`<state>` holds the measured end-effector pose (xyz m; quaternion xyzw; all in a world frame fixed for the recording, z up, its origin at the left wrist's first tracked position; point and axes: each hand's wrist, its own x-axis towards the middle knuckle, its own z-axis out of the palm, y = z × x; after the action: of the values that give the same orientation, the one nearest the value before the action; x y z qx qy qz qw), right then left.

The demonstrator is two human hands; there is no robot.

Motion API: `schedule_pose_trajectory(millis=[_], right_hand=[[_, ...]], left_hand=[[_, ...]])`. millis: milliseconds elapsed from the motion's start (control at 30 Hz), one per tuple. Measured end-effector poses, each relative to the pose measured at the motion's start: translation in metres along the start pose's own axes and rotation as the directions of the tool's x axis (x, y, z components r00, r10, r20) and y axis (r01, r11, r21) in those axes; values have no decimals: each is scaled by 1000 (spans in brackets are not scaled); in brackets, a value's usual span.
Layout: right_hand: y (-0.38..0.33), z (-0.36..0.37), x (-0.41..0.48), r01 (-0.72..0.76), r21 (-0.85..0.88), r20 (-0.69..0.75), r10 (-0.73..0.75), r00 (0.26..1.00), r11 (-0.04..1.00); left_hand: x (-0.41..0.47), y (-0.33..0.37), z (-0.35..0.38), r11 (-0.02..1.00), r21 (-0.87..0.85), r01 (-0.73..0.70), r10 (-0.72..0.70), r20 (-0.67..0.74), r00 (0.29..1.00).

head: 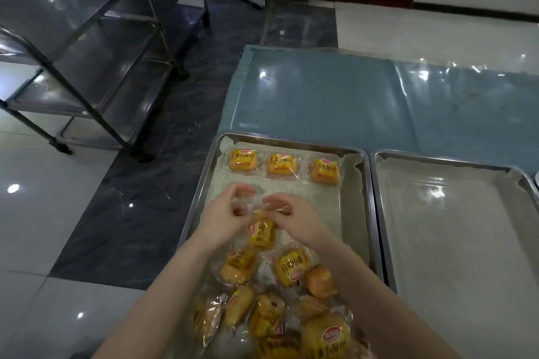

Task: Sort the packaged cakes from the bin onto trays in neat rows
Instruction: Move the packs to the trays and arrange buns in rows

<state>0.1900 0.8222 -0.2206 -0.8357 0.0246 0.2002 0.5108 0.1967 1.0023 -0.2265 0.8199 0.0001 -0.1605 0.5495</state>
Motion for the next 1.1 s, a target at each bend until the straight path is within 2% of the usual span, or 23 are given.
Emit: schedule_pose_trajectory(millis=[33, 133, 200, 267, 433, 567, 767, 967, 1033, 1100], right_hand=[[-1, 1, 5, -11, 27, -46, 12, 999, 1000], [0, 6, 20, -112, 342, -211, 193, 958, 933], [1, 13, 28, -159, 521, -263, 335, 905, 839], [6, 24, 33, -182, 597, -284, 418, 863, 781], [18, 46, 43, -232, 433, -355, 401, 845, 871], [14, 52, 50, -204, 364, -387, 347, 854, 909], [12, 67, 61, -170, 127, -365, 205, 908, 977], [10, 63, 54, -157, 91, -265, 175, 948, 983], [10, 53, 47, -164, 67, -231, 175, 957, 984], [15, 37, 38, -165, -31, -207, 155, 966, 986]], left_hand=[[2, 2, 0, 1000, -20, 0, -1, -83, 997], [4, -2, 4, 1000, 18, 18, -12, -314, 950], [3, -13, 9, 995, 79, 52, -17, -393, 919], [0, -19, 14, 995, 84, 60, -19, -424, 906], [2, -27, 17, 997, 60, 51, -21, -426, 905], [1, -35, 12, 982, 146, 121, -45, -439, 897], [0, -43, 11, 952, 256, 170, -57, -397, 916], [4, -49, 9, 923, 352, 155, -31, -333, 943], [2, -49, 8, 921, 356, 157, -24, -351, 936], [-4, -48, 8, 929, 352, 119, 30, -389, 921]])
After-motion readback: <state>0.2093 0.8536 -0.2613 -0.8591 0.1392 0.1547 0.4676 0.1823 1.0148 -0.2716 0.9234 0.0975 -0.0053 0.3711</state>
